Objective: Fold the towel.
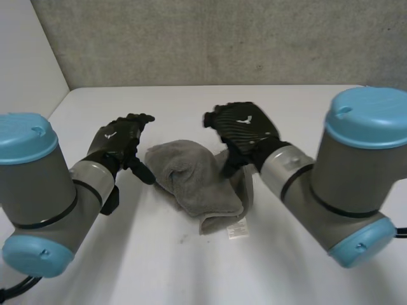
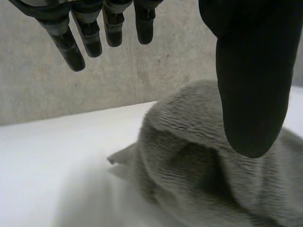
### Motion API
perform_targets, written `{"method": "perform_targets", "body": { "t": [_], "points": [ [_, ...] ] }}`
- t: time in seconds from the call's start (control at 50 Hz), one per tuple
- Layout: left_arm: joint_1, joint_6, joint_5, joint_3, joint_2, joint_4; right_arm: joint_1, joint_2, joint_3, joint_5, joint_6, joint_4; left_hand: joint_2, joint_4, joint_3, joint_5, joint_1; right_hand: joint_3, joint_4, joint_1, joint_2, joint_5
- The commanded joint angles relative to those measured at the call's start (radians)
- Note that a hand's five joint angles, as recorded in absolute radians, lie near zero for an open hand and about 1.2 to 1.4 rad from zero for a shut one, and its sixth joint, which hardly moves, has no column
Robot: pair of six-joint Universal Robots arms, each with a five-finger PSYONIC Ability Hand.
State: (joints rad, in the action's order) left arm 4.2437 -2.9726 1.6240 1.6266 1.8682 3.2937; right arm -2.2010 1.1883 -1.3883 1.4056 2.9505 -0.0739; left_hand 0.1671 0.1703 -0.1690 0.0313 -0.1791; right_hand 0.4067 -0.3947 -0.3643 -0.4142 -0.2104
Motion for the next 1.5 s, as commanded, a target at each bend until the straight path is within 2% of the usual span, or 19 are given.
{"method": "perform_targets", "body": {
  "t": [0.02,0.2,0.4,0.58,0.66,0.68,0.7,0.72,0.74,0.76,0.84,0.88,0.94,0.98,1.02,1.22,1.4,1.44,1.5],
  "points": [
    [0.03,-0.302,-0.015,-0.08,0.112,0.023,0.095,0.016,-0.026,0.027,0.107,0.051,0.014,0.011,-0.012,-0.025,-0.002,-0.008,-0.004,-0.035,0.015,-0.014],
    [0.081,-0.359,-0.039,-0.172,0.21,0.004,0.124,-0.153,0.104,-0.08,0.206,0.163,0.026,0.023,-0.024,-0.013,-0.014,-0.052,0.04,0.009,0.059,0.03],
    [0.13,-0.355,-0.277,-0.293,0.356,-0.092,0.109,-0.303,0.226,-0.099,0.305,0.177,0.035,0.031,-0.033,-0.004,-0.023,-0.052,0.04,0.009,0.059,0.03],
    [0.13,-0.35,-0.345,-0.358,0.436,-0.101,0.093,-0.4,0.305,-0.135,0.409,0.178,0.079,0.076,-0.077,0.04,-0.067,0.019,-0.031,-0.061,-0.011,-0.04],
    [0.13,-0.35,-0.348,-0.387,0.456,-0.105,0.089,-0.409,0.321,-0.157,0.414,0.18,0.336,0.333,-0.334,0.297,-0.324,0.13,-0.142,-0.173,-0.123,-0.152],
    [0.13,-0.35,-0.348,-0.387,0.456,-0.105,0.083,-0.411,0.328,-0.163,0.412,0.178,0.337,0.334,-0.335,0.298,-0.325,0.325,-0.337,-0.368,-0.318,-0.347],
    [0.13,-0.348,-0.346,-0.398,0.456,-0.101,0.081,-0.412,0.342,-0.165,0.413,0.177,0.575,0.572,-0.574,0.537,-0.563,0.638,-0.65,-0.68,-0.631,-0.66],
    [0.13,-0.347,-0.34,-0.415,0.456,-0.1,0.081,-0.412,0.342,-0.165,0.414,0.177,0.909,0.906,-0.907,0.87,-0.897,0.641,-0.653,-0.684,-0.634,-0.663],
    [0.13,-0.347,-0.34,-0.415,0.456,-0.1,0.079,-0.412,0.362,-0.154,0.41,0.175,0.912,0.909,-0.911,0.874,-0.9,0.964,-0.976,-1.006,-0.956,-0.986],
    [0.13,-0.348,-0.334,-0.434,0.454,-0.095,0.079,-0.412,0.391,-0.151,0.403,0.175,1.136,1.133,-1.134,1.098,-1.124,0.989,-1.001,-1.032,-0.982,-1.011],
    [0.13,-0.35,-0.308,-0.499,0.445,-0.092,0.081,-0.412,0.489,-0.122,0.371,0.169,1.229,1.226,-1.227,1.19,-1.217,0.99,-1.002,-1.032,-0.982,-1.011],
    [0.13,-0.362,-0.239,-0.572,0.415,-0.085,0.083,-0.411,0.554,-0.091,0.318,0.163,1.229,1.226,-1.227,1.19,-1.217,0.99,-1.002,-1.032,-0.982,-1.011],
    [0.128,-0.365,-0.164,-0.646,0.353,-0.046,0.081,-0.391,0.672,0.012,0.127,0.117,1.229,1.226,-1.227,1.19,-1.217,0.99,-1.002,-1.032,-0.982,-1.011],
    [0.127,-0.365,-0.138,-0.663,0.317,-0.016,0.076,-0.333,0.704,0.102,-0.104,0.006,1.229,1.226,-1.227,1.19,-1.217,0.99,-1.002,-1.032,-0.982,-1.011],
    [0.123,-0.364,-0.125,-0.666,0.281,0.017,0.073,-0.296,0.683,0.121,-0.185,-0.07,1.229,1.226,-1.227,1.19,-1.217,0.99,-1.002,-1.032,-0.982,-1.011],
    [0.058,-0.367,-0.116,-0.388,0.117,0.159,0.067,-0.107,0.273,0.052,-0.228,-0.352,1.229,1.226,-1.227,1.19,-1.217,0.99,-1.002,-1.032,-0.982,-1.011],
    [0.048,-0.396,-0.115,-0.094,0.103,0.17,0.066,-0.102,0.043,0.038,-0.281,-0.265,1.224,1.221,-1.222,1.185,-1.212,0.99,-1.002,-1.032,-0.982,-1.011],
    [0.044,-0.445,-0.119,-0.021,0.083,0.176,0.07,-0.116,0.022,0.041,-0.269,-0.204,1.224,1.221,-1.222,1.185,-1.212,0.245,-0.257,-0.288,-0.238,-0.267],
    [0.041,-0.471,-0.119,0.007,0.062,0.181,0.079,-0.119,0.028,0.038,-0.201,-0.14,1.215,1.212,-1.213,1.176,-1.203,0.136,-0.148,-0.179,-0.129,-0.158]
  ]
}}
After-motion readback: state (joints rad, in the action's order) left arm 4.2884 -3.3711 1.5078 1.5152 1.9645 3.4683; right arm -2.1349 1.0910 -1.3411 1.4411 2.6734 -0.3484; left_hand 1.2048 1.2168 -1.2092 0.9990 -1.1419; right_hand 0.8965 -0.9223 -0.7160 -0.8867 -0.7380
